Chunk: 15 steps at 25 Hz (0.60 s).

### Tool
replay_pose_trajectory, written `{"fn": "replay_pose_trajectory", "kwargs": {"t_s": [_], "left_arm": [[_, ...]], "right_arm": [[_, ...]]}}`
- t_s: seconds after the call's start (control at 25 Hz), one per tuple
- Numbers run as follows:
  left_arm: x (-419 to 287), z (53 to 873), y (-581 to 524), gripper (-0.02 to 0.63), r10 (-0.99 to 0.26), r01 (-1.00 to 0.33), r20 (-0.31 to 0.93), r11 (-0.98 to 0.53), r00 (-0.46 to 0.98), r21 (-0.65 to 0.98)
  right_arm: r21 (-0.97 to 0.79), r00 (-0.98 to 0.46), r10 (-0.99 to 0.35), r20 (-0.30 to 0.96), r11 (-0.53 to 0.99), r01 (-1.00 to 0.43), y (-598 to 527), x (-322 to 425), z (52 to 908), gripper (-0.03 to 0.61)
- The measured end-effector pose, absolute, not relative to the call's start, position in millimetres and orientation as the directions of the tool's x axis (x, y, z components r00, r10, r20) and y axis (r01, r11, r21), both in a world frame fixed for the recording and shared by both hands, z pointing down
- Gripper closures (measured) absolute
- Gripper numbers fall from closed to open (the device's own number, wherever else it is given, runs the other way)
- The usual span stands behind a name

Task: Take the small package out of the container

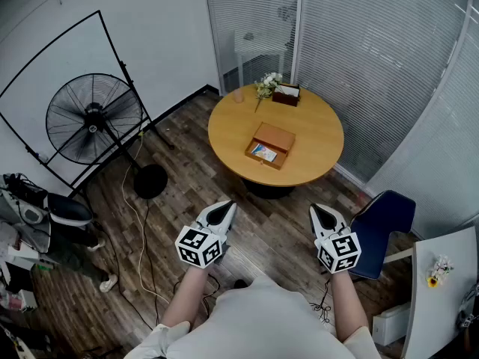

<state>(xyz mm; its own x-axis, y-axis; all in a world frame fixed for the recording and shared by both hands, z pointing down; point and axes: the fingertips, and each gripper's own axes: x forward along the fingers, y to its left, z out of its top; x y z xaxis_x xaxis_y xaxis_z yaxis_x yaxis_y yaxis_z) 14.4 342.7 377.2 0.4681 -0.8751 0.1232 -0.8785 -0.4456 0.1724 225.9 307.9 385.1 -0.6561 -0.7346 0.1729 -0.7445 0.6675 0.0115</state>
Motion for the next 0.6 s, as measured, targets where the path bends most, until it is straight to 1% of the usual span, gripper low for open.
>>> {"fn": "replay_pose_trajectory", "kwargs": {"t_s": [0.32, 0.6], "left_arm": [[9.8, 375.6, 343.7, 0.595, -0.878, -0.881, 0.125, -0.439, 0.462, 0.174], [0.6, 380.6, 345.6, 0.595, -0.881, -0.884, 0.129, -0.43, 0.455, 0.184]], "right_arm": [[-0.014, -0.682, -0.71, 0.174, 0.691, -0.723, 309.4, 215.2, 384.8, 0.577], [-0.042, -0.656, -0.733, 0.181, 0.661, -0.749, 305.4, 212.5, 388.2, 0.577]]}}
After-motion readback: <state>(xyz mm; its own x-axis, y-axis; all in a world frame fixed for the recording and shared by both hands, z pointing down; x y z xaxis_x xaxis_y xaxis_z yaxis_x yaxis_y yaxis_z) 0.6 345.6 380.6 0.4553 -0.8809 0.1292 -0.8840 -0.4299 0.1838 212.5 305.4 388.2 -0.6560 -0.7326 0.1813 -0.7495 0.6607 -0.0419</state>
